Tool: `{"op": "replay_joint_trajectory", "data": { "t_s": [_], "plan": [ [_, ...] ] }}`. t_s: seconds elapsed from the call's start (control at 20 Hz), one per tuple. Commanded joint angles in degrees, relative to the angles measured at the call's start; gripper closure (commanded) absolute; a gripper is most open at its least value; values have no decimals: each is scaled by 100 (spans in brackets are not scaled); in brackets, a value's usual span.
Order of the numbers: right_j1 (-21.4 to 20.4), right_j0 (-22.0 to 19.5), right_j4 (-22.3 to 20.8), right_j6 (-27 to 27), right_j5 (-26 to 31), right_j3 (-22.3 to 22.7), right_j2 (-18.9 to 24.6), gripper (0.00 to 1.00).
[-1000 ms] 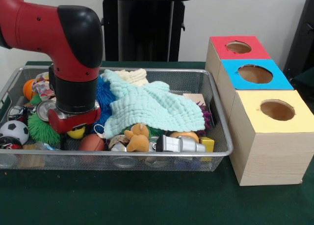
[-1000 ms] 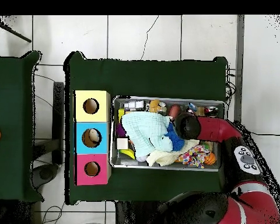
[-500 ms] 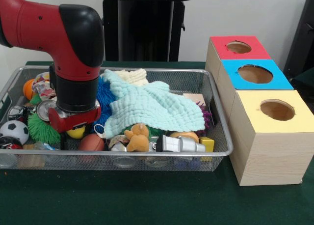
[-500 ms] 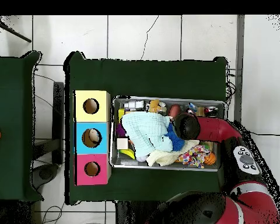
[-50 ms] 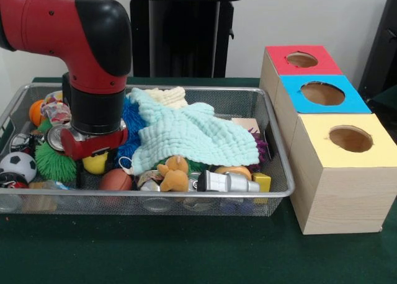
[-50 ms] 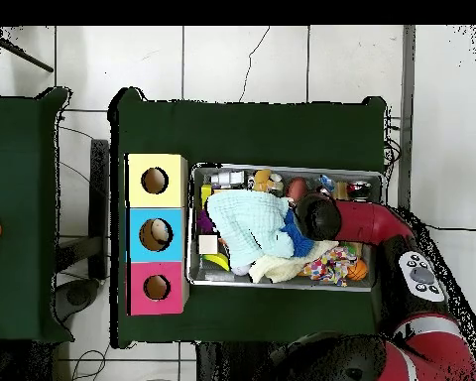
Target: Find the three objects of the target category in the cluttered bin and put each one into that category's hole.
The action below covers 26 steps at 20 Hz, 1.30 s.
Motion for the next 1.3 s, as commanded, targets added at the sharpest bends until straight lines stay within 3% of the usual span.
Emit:
{"op": "replay_joint_trajectory", "data": {
  "t_s": [0.05, 0.85, 1.3],
  "plan": [
    [-100, -14, 15, 610, 430, 321, 35, 0],
    [43, -88, -73, 383, 460, -136, 49, 0],
    [-469, -145, 15, 256, 744, 140, 58, 0]
  ]
}}
